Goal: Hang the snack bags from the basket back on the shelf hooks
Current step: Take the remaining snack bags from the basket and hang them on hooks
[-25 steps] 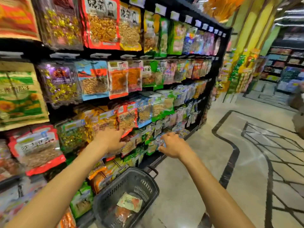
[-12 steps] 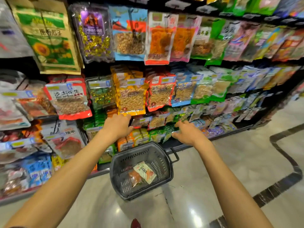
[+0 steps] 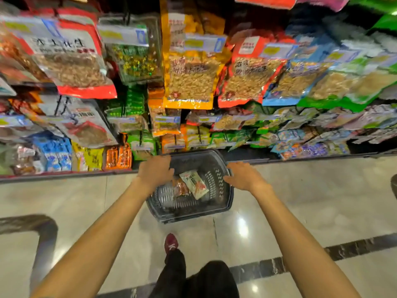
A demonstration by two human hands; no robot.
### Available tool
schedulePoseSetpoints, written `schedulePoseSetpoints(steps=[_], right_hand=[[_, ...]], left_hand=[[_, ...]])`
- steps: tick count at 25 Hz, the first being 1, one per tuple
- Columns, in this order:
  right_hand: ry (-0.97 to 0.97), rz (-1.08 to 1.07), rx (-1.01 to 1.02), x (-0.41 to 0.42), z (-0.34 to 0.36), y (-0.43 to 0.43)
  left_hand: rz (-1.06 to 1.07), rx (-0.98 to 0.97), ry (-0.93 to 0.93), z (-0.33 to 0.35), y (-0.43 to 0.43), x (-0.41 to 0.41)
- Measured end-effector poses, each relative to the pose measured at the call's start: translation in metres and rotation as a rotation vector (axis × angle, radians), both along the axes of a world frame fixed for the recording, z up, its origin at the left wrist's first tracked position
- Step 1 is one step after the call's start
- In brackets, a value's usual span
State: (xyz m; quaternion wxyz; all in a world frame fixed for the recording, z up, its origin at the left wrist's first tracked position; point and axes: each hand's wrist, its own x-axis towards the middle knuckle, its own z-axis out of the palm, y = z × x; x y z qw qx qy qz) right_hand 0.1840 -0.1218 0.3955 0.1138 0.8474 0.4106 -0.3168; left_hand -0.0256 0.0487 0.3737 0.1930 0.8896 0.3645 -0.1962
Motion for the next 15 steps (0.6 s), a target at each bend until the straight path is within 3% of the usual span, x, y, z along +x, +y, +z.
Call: schedulePoseSetpoints(steps=[8, 15], right_hand=[[0.123, 0.094, -0.105, 0.038, -0.141, 0.031], [0.237, 0.087, -0.165, 0.052, -0.308, 0.031]], left_hand=[[0.185, -0.140, 0.116, -0.129, -0.008, 0.030], [0.300, -0.310, 0.197, -0.293, -0.022, 0.057]])
